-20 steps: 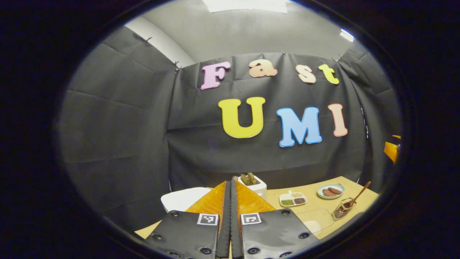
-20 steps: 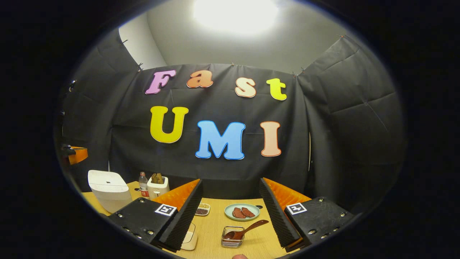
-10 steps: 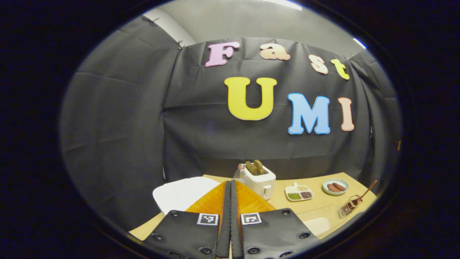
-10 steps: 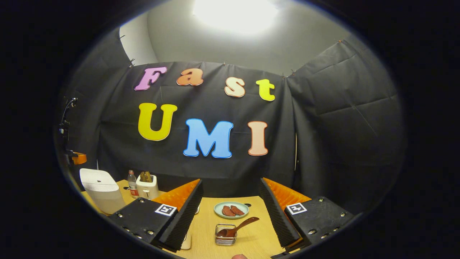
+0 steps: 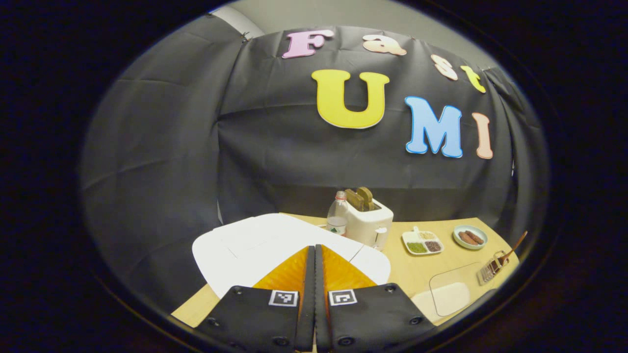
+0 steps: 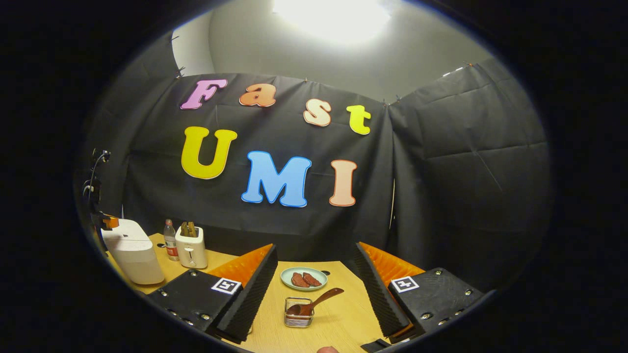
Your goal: Close the left gripper, press the button to open the rice cooker; take a wooden spoon from the chopstick holder with the right hand, scoop a spoonful of rice and pour it into the rice cooker, then put the wooden spoon back into the chopstick holder.
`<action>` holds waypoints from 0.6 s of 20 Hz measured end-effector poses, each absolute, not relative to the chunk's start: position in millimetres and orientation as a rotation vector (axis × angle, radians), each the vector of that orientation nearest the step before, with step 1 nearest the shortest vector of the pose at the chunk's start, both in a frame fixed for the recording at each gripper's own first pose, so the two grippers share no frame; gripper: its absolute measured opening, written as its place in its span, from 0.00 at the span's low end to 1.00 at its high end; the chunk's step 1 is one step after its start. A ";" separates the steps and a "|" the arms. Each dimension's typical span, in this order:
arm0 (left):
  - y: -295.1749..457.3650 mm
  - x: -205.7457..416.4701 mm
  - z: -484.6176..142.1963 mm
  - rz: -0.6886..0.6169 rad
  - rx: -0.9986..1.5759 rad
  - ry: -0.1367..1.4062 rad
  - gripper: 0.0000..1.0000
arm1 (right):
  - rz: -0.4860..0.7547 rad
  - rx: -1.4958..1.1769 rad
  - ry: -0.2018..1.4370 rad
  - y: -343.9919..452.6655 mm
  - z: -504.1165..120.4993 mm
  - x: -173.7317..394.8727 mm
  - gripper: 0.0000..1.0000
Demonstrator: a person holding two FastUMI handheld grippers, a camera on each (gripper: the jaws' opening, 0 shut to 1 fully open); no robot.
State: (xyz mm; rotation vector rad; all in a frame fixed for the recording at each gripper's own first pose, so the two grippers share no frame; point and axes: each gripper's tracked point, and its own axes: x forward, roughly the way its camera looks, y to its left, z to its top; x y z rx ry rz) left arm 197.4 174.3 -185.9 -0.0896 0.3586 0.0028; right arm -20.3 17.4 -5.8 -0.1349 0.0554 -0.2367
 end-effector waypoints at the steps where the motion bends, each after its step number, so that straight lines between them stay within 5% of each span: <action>1: 174.1 198.2 -195.3 0.002 -0.091 0.374 0.10 | -0.243 -0.138 0.060 15.3 -6.8 -21.2 0.95; 12: 174.4 199.4 -225.5 0.013 -0.117 0.417 0.10 | -0.274 -0.136 0.093 -0.8 -10.6 -27.7 0.95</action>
